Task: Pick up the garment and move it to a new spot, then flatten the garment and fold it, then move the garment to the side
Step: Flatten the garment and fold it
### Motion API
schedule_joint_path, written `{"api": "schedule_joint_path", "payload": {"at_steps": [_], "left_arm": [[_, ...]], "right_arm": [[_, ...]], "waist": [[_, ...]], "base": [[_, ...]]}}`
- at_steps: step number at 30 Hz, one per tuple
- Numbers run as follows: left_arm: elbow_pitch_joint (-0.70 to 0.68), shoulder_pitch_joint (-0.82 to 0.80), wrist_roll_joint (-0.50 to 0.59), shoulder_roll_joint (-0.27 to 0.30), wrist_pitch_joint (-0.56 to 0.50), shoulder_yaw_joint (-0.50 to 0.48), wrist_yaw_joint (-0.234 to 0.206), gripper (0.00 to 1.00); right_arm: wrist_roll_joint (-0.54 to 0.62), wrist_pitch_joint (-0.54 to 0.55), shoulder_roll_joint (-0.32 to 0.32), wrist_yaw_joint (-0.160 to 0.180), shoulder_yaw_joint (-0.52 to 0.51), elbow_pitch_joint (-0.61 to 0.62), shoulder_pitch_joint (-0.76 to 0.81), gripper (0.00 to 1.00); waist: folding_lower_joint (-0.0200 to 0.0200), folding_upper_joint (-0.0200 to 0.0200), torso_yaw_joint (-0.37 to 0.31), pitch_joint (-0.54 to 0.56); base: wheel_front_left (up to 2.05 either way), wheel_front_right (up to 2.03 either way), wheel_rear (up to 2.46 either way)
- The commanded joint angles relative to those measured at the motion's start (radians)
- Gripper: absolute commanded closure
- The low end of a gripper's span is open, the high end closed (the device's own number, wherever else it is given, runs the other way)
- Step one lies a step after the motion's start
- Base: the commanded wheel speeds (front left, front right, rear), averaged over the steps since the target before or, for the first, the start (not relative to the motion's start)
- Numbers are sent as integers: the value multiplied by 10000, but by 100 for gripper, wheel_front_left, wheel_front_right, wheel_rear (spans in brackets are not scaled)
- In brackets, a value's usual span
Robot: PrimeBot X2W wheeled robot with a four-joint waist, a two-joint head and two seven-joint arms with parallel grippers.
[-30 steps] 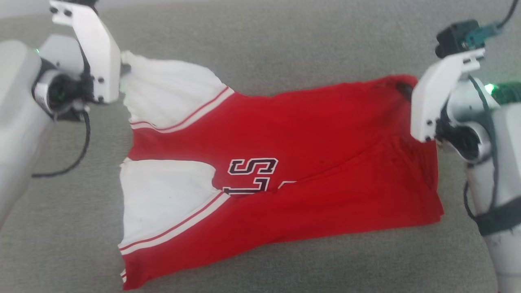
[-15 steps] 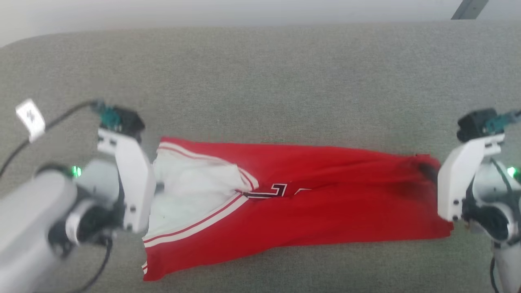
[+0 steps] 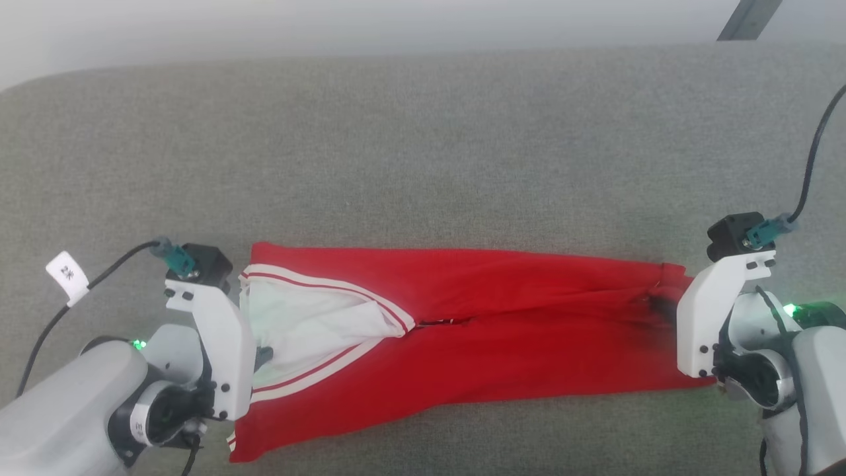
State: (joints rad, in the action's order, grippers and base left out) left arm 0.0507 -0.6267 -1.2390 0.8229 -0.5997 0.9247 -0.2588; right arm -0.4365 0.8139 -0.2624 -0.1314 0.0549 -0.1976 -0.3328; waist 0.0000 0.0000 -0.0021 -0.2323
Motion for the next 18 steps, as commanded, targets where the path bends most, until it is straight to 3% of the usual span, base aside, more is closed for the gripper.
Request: {"api": "schedule_joint_path", "payload": {"at_steps": [1,11,18], "left_arm": [[241,235,10,-74,212,-27,134,0],[91,878,169,21,1817,-416,558,0],[-164,1679,1122,224,4646,-977,605,0]], "right_arm": [[20,-180,26,14,87,-147,-149,0],[-449,-475,-314,14,-137,135,20,0],[-552,-171,-409,14,-864,126,350,0]], "waist": [[0,0,-22,187],[0,0,96,927],[0,0,335,1330]], "base": [[0,0,0],[0,0,0],[0,0,0]]}}
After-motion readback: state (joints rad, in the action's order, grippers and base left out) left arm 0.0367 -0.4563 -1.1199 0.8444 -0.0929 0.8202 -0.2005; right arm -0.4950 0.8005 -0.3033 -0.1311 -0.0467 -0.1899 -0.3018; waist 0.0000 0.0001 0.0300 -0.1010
